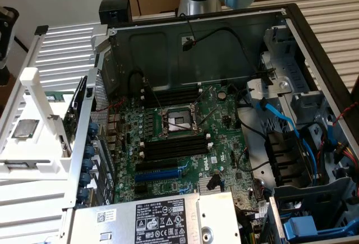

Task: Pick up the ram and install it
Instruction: 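Reach for the ram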

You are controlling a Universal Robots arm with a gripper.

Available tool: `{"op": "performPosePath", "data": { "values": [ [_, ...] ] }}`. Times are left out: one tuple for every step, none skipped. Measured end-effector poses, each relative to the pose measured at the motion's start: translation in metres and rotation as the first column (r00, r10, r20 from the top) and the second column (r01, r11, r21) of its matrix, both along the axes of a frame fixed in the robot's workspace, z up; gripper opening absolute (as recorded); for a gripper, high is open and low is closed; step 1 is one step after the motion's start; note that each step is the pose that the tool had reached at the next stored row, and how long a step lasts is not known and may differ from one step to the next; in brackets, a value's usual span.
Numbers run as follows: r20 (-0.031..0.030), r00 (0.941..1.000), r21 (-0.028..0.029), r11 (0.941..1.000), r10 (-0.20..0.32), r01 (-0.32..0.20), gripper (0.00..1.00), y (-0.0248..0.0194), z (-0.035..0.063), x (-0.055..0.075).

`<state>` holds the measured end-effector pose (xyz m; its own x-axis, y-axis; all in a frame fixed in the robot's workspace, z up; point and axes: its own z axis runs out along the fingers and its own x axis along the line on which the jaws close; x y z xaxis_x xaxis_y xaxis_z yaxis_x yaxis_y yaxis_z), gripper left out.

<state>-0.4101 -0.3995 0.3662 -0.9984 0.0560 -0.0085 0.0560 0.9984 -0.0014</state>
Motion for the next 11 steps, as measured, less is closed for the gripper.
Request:
{"op": "performPosePath", "data": {
  "values": [
    [0.0000,1.0000,0.0000,1.0000,0.000,0.000,0.10,0.0003,-0.0007,-0.004],
    [-0.0001,1.0000,0.0002,1.0000,0.000,0.000,0.10,0.0009,-0.0017,-0.008],
    [-0.0001,1.0000,0.0003,1.0000,0.000,0.000,0.10,0.0020,-0.0028,-0.011],
    [0.0002,1.0000,0.0007,1.0000,0.001,-0.001,0.10,0.0034,-0.0042,-0.013],
    [0.0000,1.0000,0.0008,1.0000,0.001,-0.001,0.10,0.0053,-0.0054,-0.014],
    [-0.0004,1.0000,0.0009,1.0000,0.000,0.000,0.10,0.0082,-0.0066,-0.016],
    [-0.0002,1.0000,0.0011,1.0000,0.000,0.000,0.10,0.0113,-0.0080,-0.017],
    [0.0000,1.0000,0.0013,1.0000,0.001,-0.001,0.10,0.0147,-0.0093,-0.018],
    [-0.0002,1.0000,0.0012,1.0000,0.000,0.000,0.10,0.0178,-0.0104,-0.018],
    [-0.0014,1.0000,0.0014,1.0000,0.000,0.000,0.10,0.0200,-0.0114,-0.018],
    [-0.0026,1.0000,0.0013,1.0000,0.001,-0.001,0.10,0.0203,-0.0118,-0.018]
  ]
}}
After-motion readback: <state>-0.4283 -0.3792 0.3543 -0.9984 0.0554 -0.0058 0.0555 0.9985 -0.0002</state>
